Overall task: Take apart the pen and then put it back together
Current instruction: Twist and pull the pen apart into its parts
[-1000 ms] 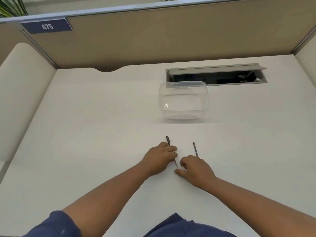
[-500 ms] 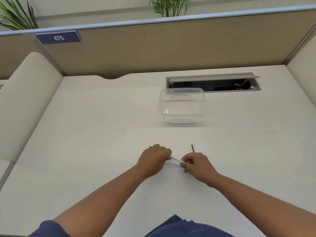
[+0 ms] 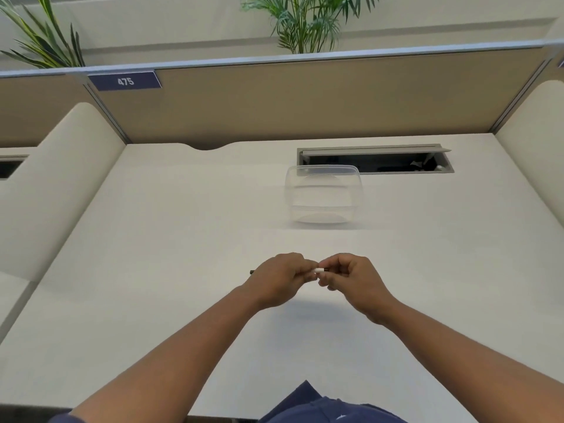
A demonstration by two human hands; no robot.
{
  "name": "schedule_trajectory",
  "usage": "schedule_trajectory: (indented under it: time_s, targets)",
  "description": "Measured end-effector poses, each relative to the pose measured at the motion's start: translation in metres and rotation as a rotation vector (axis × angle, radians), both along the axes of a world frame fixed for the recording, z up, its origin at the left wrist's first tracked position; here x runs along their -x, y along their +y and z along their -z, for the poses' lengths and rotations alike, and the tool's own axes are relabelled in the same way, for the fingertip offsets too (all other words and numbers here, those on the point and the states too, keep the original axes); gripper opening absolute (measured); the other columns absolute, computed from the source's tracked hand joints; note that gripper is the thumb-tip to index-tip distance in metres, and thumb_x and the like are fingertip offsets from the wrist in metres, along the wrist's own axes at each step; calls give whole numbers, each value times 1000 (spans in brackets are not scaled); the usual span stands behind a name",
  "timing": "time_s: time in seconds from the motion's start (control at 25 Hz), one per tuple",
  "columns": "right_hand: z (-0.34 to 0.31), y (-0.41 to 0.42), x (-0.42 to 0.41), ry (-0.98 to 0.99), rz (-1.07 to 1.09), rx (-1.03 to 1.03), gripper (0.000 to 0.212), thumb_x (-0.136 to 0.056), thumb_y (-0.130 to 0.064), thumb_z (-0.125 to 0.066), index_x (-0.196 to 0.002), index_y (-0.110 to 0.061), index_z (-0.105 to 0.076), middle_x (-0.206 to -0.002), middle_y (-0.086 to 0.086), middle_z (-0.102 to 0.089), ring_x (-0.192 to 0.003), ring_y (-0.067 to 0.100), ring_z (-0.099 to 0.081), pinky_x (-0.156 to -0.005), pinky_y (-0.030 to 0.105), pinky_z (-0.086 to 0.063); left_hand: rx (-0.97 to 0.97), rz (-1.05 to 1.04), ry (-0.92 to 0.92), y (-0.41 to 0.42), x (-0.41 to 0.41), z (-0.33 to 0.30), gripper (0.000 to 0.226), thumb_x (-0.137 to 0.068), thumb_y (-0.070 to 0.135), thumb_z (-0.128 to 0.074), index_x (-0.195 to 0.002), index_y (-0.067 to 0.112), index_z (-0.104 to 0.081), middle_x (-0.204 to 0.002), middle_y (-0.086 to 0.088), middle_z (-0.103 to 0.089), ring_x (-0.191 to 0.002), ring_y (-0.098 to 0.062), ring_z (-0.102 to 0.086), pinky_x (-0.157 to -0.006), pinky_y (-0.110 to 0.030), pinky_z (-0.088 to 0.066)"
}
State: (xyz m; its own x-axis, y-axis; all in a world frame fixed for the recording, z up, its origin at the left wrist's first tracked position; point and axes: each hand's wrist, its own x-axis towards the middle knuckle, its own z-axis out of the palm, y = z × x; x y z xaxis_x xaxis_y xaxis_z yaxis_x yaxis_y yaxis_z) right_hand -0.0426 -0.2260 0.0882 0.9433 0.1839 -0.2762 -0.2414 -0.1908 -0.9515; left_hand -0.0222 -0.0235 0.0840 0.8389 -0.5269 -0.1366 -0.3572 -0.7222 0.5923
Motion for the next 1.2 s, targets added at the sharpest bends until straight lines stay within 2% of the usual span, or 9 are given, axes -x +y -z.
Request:
schedule_trajectory:
  time_s: [0.16,0.36,0.48,0.64,0.68,0.8,0.92,1.08,1.2]
  targets:
    - [-5,-5,7,-121,-26,39,10,-90,-6,-70,-95,-14,-74,-82,4,-77,-78,18,-74,-70,24,-56,61,-10,27,-1,8,-12,35,-104,47,-38,-100,26,-66,-78,2,-61,-76,-16,-52,-71,-47,-52]
    - [-10,-10,14,-357,-105,209,11,-90,-8,-70,-95,-15,-76,-80,-3,-75,-76,11,-69,-73,26,-56,133,-57,166,-2,18,-25,25,-103,48,-42,-107,41,-66,-78,14,-61,-69,-8,-50,-69,-30,-45]
    - [-14,-16,17,-597,-253,407,11,-94,-13,-65,-97,-18,-74,-85,-7,-73,-79,10,-65,-71,28,-53,107,-43,209,-2,22,-34,25,-103,46,-43,-91,39,-64,-70,17,-55,-65,-6,-47,-67,-29,-42]
    - [-16,-22,23,-925,-347,664,8,-96,-23,-59,-95,-21,-66,-84,-8,-66,-72,16,-58,-57,35,-51,108,-38,349,-4,25,-45,29,-103,42,-46,-85,36,-67,-84,22,-64,-82,1,-57,-76,-26,-46]
    - [-17,-23,24,-981,-363,713,7,-96,-23,-59,-93,-20,-64,-83,-6,-65,-70,18,-56,-52,36,-50,116,-36,383,-4,26,-47,29,-104,40,-47,-84,33,-68,-82,24,-64,-82,4,-57,-75,-26,-45]
    - [-20,-23,24,-1058,-391,794,7,-93,-13,-62,-88,-18,-61,-78,-5,-62,-65,20,-50,-46,34,-43,138,-21,418,-8,31,-53,31,-106,32,-46,-84,21,-66,-61,28,-55,-65,9,-50,-66,-23,-38]
    - [-26,-20,26,-962,-356,791,10,-93,-15,-57,-84,-18,-60,-71,-5,-57,-64,20,-48,-48,34,-44,173,-43,375,-12,35,-54,34,-106,31,-45,-83,17,-65,-54,22,-47,-55,1,-42,-59,-23,-34]
    - [-30,-11,31,-637,-282,691,23,-96,-17,-51,-73,-17,-53,-61,-9,-45,-62,15,-43,-57,34,-42,68,-72,244,-15,38,-49,33,-105,38,-43,-79,26,-61,-54,19,-49,-51,-3,-42,-57,-27,-36]
    - [-37,-3,31,-182,-163,478,25,-93,-10,-51,-69,-14,-58,-60,-9,-51,-56,12,-42,-54,28,-37,-163,-35,-26,-17,41,-45,32,-104,43,-38,-79,26,-50,-63,7,-55,-62,-14,-48,-59,-33,-40]
